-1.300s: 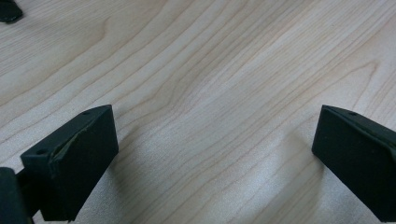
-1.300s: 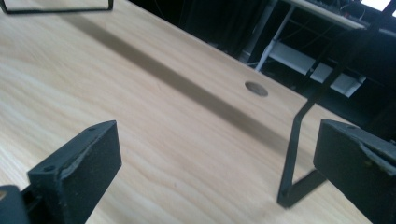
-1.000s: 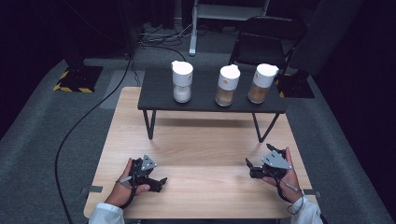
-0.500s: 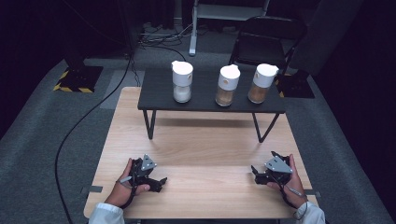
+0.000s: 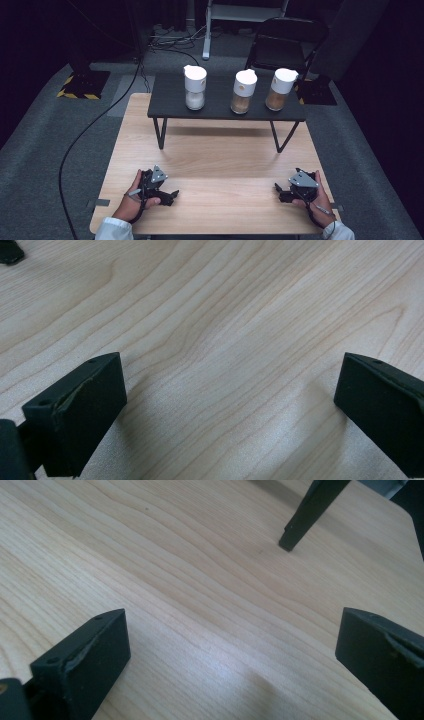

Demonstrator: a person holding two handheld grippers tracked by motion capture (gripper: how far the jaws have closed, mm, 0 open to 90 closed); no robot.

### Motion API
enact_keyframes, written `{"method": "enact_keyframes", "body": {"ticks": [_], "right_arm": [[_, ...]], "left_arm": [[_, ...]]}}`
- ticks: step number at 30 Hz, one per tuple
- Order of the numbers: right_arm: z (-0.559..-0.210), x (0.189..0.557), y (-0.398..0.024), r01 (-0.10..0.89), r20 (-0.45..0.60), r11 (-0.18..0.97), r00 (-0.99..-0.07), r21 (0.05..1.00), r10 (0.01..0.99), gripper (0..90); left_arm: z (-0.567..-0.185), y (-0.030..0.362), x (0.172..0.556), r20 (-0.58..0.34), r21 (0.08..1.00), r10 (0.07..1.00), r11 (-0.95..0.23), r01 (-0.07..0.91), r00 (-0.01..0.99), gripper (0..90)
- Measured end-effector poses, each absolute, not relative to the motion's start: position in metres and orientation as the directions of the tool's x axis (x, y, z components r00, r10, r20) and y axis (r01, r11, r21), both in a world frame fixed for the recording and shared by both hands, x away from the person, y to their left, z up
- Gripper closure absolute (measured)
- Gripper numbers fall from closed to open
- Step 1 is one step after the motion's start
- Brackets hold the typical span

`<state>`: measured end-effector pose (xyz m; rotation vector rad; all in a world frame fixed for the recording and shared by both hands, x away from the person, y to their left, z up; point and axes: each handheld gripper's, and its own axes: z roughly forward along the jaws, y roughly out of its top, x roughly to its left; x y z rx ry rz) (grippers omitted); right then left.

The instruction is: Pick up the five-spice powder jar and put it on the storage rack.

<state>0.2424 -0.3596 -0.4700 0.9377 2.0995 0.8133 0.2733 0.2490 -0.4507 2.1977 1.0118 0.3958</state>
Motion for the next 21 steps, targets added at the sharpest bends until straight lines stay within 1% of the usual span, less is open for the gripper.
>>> {"method": "enact_keyframes", "body": {"ticks": [7, 21], "right_arm": [[-0.464, 0.248, -0.370, 0.429, -0.259, 0.496, -0.500, 0.755, 0.826, 0.7], [-0.458, 0.260, -0.387, 0.510, -0.152, 0.427, -0.494, 0.746, 0.856, 0.3]], "left_arm": [[-0.451, 0.249, 0.274, -0.006, 0.689, 0.758, -0.470, 0.552, 0.653, 0.0], [-0.451, 0.249, 0.274, -0.007, 0.689, 0.757, -0.469, 0.552, 0.653, 0.0]]}}
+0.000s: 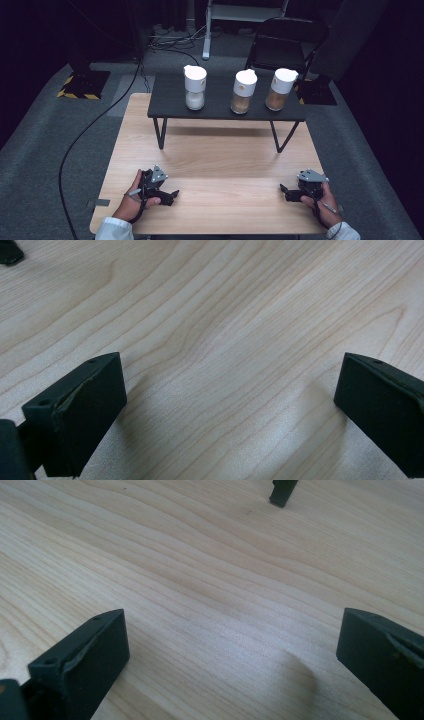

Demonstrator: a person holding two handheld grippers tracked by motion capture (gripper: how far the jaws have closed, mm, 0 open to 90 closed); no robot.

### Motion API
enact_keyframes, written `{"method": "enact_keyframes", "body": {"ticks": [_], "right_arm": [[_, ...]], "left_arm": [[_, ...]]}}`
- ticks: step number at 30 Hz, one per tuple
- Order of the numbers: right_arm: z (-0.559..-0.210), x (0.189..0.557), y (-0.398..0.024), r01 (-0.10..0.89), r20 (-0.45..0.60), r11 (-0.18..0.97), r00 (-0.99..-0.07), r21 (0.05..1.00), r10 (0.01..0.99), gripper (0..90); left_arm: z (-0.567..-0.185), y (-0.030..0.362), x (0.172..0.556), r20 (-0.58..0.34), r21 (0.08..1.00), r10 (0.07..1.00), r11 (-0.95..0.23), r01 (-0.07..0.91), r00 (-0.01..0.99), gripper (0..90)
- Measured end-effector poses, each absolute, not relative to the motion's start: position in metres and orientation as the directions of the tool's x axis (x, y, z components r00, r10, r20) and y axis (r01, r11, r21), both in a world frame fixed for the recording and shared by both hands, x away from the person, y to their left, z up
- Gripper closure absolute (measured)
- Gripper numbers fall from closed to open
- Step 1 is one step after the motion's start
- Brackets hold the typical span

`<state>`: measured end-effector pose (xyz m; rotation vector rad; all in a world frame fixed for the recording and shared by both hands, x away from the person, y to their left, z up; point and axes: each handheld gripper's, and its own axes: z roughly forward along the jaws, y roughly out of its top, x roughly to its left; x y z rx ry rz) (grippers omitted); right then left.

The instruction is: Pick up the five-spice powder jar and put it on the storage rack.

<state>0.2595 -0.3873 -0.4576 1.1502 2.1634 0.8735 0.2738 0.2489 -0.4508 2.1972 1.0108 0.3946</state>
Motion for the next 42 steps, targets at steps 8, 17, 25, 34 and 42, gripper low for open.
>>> {"method": "enact_keyframes", "body": {"ticks": [8, 17, 25, 34, 42], "right_arm": [[-0.454, 0.268, -0.397, 0.559, -0.082, 0.384, -0.489, 0.735, 0.868, 0.3], [-0.453, 0.276, -0.407, 0.602, -0.014, 0.343, -0.482, 0.721, 0.876, 0.2], [-0.453, 0.276, -0.407, 0.605, -0.010, 0.341, -0.481, 0.720, 0.876, 0.0], [-0.453, 0.276, -0.407, 0.605, -0.010, 0.341, -0.481, 0.720, 0.876, 0.0], [-0.453, 0.276, -0.407, 0.604, -0.010, 0.341, -0.482, 0.720, 0.876, 0.0]], "left_arm": [[-0.451, 0.249, 0.274, -0.009, 0.689, 0.758, -0.467, 0.554, 0.652, 0.0], [-0.451, 0.249, 0.274, -0.009, 0.689, 0.758, -0.467, 0.554, 0.652, 0.0], [-0.451, 0.249, 0.274, -0.009, 0.689, 0.759, -0.467, 0.554, 0.652, 0.0], [-0.451, 0.249, 0.274, -0.008, 0.689, 0.758, -0.469, 0.553, 0.652, 0.0], [-0.451, 0.249, 0.275, -0.008, 0.689, 0.755, -0.471, 0.551, 0.656, 0.0]]}}
